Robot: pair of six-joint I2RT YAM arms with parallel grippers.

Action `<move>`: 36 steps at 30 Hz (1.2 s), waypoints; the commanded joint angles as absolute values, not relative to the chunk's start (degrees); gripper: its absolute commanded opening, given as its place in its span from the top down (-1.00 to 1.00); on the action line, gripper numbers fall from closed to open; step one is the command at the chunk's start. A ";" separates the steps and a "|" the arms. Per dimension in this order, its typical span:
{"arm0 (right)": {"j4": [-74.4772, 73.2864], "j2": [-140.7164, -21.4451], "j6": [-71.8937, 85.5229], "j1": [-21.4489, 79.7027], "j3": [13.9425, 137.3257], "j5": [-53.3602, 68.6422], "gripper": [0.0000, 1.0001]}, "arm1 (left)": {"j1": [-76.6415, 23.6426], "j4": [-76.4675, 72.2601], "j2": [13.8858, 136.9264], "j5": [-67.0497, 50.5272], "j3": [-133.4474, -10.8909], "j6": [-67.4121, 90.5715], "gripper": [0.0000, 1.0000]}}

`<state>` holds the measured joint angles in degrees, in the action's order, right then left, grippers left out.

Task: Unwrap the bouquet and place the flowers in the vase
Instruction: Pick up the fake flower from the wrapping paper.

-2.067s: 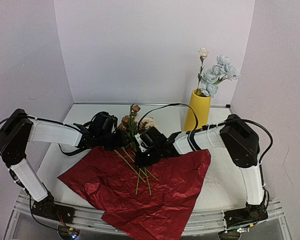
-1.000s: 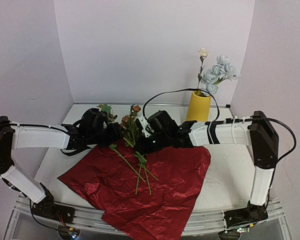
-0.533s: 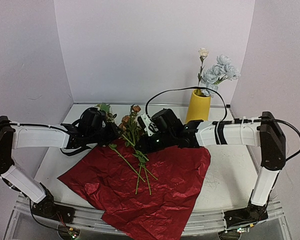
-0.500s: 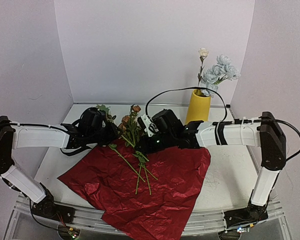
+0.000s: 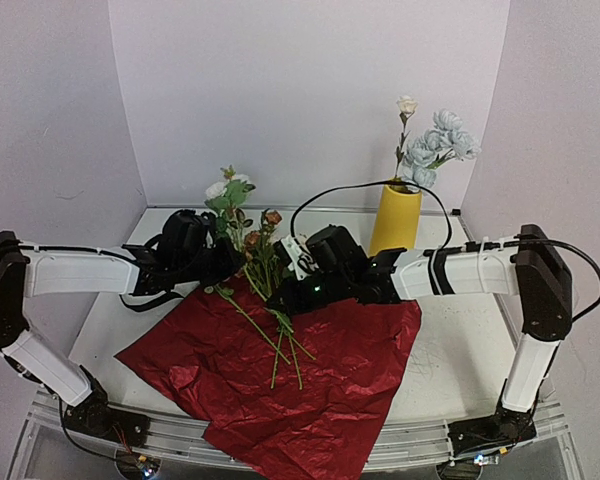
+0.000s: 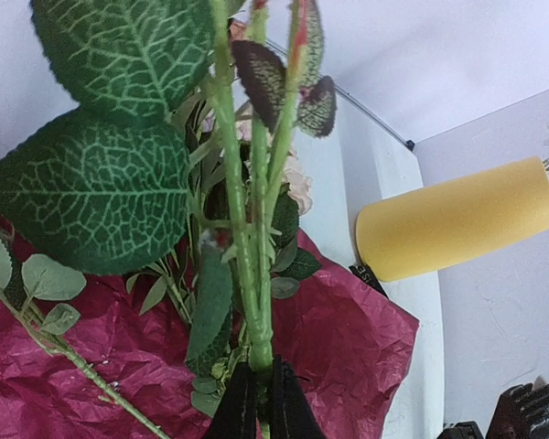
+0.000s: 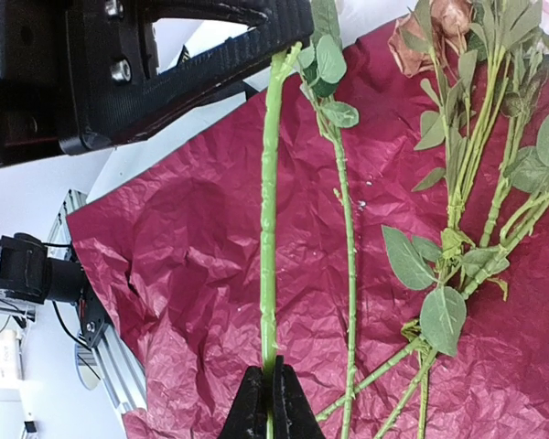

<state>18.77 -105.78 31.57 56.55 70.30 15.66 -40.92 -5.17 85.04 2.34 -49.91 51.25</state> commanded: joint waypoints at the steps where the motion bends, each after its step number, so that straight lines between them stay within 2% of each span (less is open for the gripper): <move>1: 20.86 -103.24 30.44 56.93 70.96 17.74 0.59 | -40.08 -3.80 82.37 5.57 -50.33 43.67 1.00; 2: 20.68 -103.03 30.25 56.94 71.04 17.20 0.46 | -40.08 -3.83 81.96 5.05 -50.40 42.43 1.00; 4: 20.24 -102.28 29.81 56.91 71.21 15.66 0.36 | -40.08 -3.90 81.16 3.41 -50.66 39.52 1.00; 9: 18.38 -99.20 31.77 55.60 72.94 14.29 0.41 | -40.08 -5.11 78.05 -5.81 -49.82 33.12 1.00; 13: 18.28 -97.18 33.69 55.16 74.61 13.30 0.32 | -40.18 -7.32 74.66 -13.29 -48.31 30.02 1.00; 21: 18.19 -95.56 35.44 55.15 79.47 10.24 0.29 | -41.05 -9.09 70.76 -22.39 -47.99 28.16 1.00; 26: 18.19 -96.20 34.88 55.13 83.15 9.97 0.18 | -42.70 -9.23 70.10 -23.80 -48.58 26.61 1.00; 36: 17.67 -96.72 36.26 55.06 85.10 8.33 0.27 | -44.91 -9.49 68.85 -23.30 -49.06 25.14 1.00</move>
